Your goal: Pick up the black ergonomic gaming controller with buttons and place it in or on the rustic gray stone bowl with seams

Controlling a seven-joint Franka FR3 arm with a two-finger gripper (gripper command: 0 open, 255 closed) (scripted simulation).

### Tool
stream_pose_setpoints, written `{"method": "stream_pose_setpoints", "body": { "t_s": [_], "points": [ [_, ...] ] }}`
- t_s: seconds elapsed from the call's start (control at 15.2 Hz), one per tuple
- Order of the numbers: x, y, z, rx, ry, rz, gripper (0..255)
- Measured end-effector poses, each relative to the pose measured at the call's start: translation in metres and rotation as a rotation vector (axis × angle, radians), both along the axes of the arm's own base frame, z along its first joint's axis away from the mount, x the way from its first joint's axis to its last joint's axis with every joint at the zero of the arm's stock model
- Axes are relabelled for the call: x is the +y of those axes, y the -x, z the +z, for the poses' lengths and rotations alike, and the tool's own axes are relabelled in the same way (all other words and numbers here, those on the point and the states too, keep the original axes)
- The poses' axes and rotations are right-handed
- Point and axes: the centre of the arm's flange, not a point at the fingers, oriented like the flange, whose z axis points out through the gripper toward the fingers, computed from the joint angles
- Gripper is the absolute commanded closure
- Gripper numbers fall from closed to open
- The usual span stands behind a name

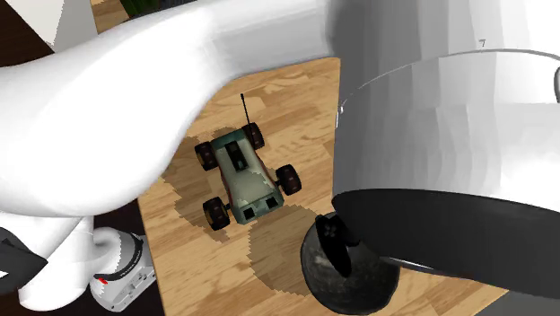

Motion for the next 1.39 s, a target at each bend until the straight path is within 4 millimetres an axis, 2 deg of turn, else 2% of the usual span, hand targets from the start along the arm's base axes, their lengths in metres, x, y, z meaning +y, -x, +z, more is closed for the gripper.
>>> {"method": "stream_pose_setpoints", "body": {
  "t_s": [0.13,0.33,0.99,1.39],
  "points": [
    [-0.013,0.018,-0.003,0.0,0.0,0.0,255],
    [-0.021,0.025,-0.016,0.0,-0.001,0.001,255],
    [-0.022,0.026,-0.07,0.0,-0.001,0.001,255],
    [-0.022,0.026,-0.076,0.0,0.0,0.001,255]
  ]
}}
